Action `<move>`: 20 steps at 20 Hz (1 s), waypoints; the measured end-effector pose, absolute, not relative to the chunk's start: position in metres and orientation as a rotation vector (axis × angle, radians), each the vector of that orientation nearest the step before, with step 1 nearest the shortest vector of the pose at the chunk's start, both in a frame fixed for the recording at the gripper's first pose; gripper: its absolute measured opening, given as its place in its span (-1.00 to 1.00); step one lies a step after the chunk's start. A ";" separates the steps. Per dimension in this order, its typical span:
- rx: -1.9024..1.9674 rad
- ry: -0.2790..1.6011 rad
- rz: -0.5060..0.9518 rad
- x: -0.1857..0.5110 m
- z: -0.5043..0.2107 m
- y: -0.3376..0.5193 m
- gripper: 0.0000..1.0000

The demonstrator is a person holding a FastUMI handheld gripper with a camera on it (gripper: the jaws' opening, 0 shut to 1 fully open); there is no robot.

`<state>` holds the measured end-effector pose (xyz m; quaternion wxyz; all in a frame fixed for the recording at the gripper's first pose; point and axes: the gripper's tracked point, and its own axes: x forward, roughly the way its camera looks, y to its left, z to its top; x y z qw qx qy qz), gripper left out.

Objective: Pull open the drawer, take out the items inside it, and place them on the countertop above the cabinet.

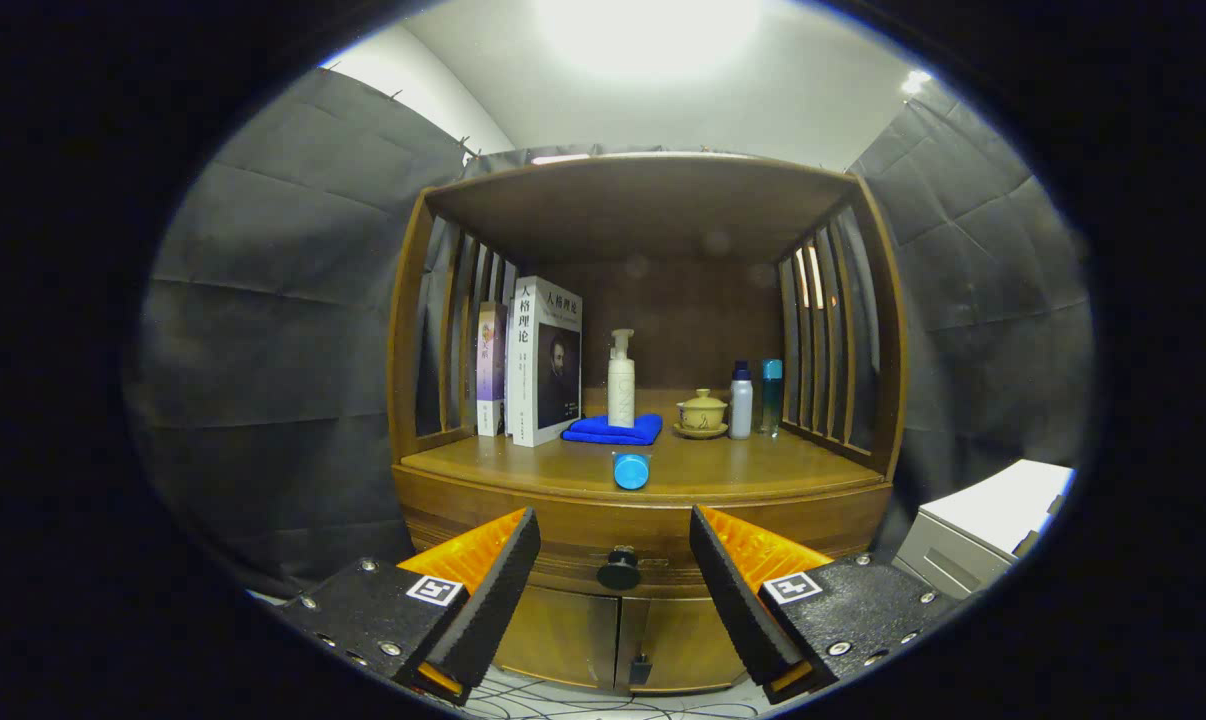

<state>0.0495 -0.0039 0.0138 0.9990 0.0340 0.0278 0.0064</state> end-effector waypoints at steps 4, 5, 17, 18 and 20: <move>0.069 0.054 0.010 0.020 0.014 -0.007 0.87; 0.065 0.054 0.013 0.013 0.013 -0.006 0.87; 0.089 0.028 -0.015 -0.012 -0.008 -0.007 0.87; 0.087 0.032 -0.016 -0.012 -0.010 -0.007 0.87; 0.084 0.039 -0.018 -0.012 -0.013 -0.010 0.87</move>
